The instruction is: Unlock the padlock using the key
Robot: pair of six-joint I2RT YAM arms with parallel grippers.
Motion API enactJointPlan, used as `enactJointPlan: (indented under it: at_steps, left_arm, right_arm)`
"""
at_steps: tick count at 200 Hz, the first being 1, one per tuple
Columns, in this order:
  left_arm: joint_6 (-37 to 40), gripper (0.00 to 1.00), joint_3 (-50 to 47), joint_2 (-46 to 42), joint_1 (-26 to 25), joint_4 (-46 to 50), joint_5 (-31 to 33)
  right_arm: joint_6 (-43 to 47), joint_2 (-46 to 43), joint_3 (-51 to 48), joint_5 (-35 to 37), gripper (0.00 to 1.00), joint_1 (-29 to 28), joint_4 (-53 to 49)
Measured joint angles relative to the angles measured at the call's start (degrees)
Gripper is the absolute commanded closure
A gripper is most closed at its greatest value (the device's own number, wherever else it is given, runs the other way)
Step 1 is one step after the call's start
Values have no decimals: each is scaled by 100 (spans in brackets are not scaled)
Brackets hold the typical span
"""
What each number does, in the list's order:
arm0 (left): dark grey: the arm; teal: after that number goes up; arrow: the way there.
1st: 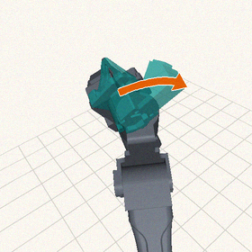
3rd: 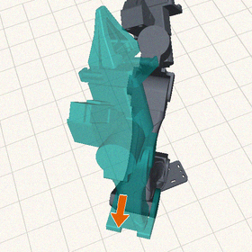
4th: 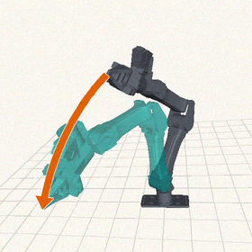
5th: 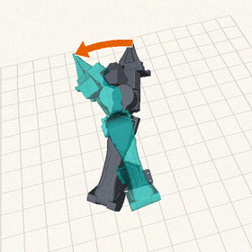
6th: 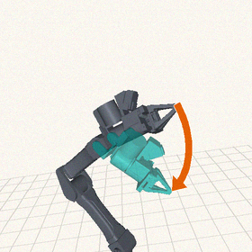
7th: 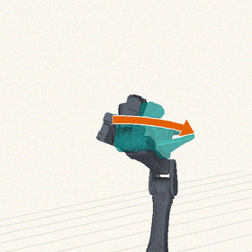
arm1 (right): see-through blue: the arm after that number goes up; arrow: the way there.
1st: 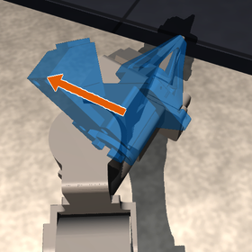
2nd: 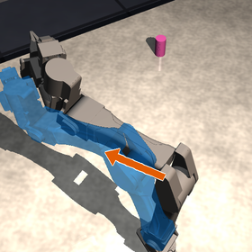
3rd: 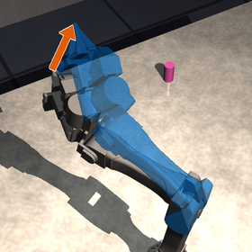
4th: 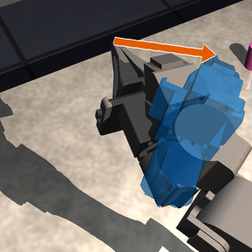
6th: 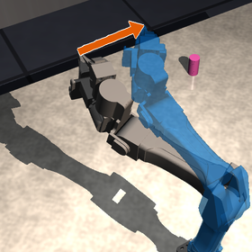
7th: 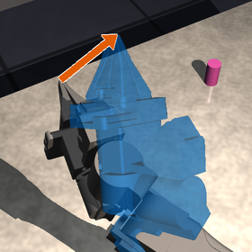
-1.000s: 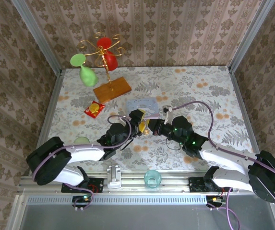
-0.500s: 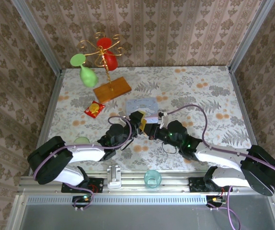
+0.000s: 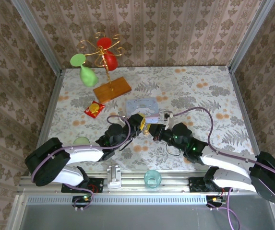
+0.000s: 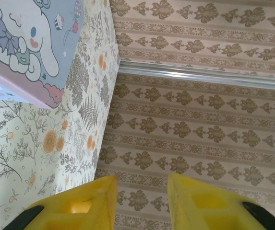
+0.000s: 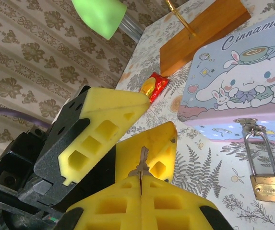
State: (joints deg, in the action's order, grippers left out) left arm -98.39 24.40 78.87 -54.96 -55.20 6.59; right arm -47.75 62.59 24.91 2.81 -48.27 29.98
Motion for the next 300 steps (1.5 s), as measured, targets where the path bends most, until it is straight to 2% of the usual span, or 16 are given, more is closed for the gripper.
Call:
enactJointPlan:
  at_steps: [19, 49, 57, 68, 74, 86, 93, 102, 130, 158, 179, 200, 225, 263, 300]
  left_arm:
    - [76, 81, 22, 4, 31, 90, -116]
    - [240, 93, 35, 20, 37, 212, -208]
    - [260, 100, 35, 26, 46, 262, -221]
    - [315, 100, 35, 33, 68, 295, -256]
    - [330, 100, 35, 33, 68, 295, -273]
    - [435, 100, 37, 31, 72, 299, -308]
    - [584, 100, 50, 22, 79, 341, -345]
    - [839, 100, 125, -22, 125, 553, -442]
    - [2258, 100, 730, -522, 291, 1563, -828]
    - [3897, 100, 1161, -1252, 354, 1803, -1263]
    - [4826, 100, 1185, -1460, 461, 1661, -1768]
    - [5442, 100, 1185, -1499, 492, 1585, -2192]
    - [5805, 100, 1185, -1523, 490, 1449, -2605]
    - [5858, 100, 1036, -1523, 490, 789, -2857]
    - [5860, 100, 1023, -1519, 479, 527, -2997]
  right_arm:
    - [26, -20, -2, 9, 100, 0, -70]
    - [85, -20, -2, 17, 100, 0, -173]
    - [92, -20, -2, 20, 100, 0, -181]
    - [107, -28, -4, 22, 100, 0, -199]
    - [109, -33, -13, 22, 91, 0, -199]
    - [122, -79, -24, 20, 53, 0, -262]
    - [157, -136, -24, 13, 41, 11, -354]
    - [208, -232, -22, -59, 32, 59, -490]
    - [402, -682, -72, -787, 21, 688, -691]
    - [496, -1209, -240, -1648, 23, 1298, -605]
    - [535, -1270, -245, -2326, 27, 1386, -125]
    - [516, -1176, -227, -3016, 34, 1384, 614]
    - [656, -1110, 35, -3401, 41, 1261, 713]
    - [859, -1005, 278, -3589, 52, 1091, 780]
    - [857, -807, 273, -3587, 55, 1086, 970]
